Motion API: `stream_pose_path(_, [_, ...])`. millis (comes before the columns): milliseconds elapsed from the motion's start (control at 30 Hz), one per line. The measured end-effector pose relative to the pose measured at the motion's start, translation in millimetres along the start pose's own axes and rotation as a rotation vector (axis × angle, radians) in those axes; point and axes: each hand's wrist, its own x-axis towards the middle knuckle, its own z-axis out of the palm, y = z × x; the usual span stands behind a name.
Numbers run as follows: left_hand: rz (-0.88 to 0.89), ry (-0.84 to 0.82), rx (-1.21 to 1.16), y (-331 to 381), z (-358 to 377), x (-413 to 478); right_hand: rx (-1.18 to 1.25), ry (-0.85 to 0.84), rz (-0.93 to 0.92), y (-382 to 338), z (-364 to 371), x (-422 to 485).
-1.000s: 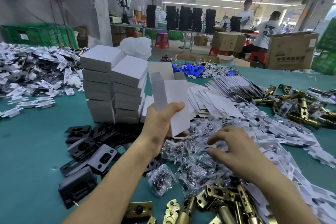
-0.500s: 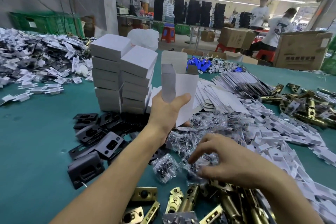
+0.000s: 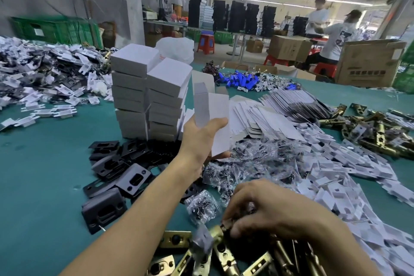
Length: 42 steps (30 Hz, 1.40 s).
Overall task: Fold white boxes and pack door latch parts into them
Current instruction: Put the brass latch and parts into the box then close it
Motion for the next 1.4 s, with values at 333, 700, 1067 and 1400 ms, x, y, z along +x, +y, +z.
stream_pose_path(333, [0.168, -0.057, 0.118, 2, 1, -2, 0.483, 0.908, 0.158, 39, -28, -23])
stream_pose_path(700, [-0.171, -0.499, 0.453, -11, -3, -9, 0.38, 1.218, -0.16, 20, -54, -50])
stream_pose_path(1067, [-0.265, -0.798, 0.39, -6, -5, -17, 0.407, 1.156, -0.215, 4, -51, -48])
stream_pose_path(1400, [-0.056, -0.681, 0.255, -8, 6, -26, 0.298, 1.046, -0.122, -7, -37, -28])
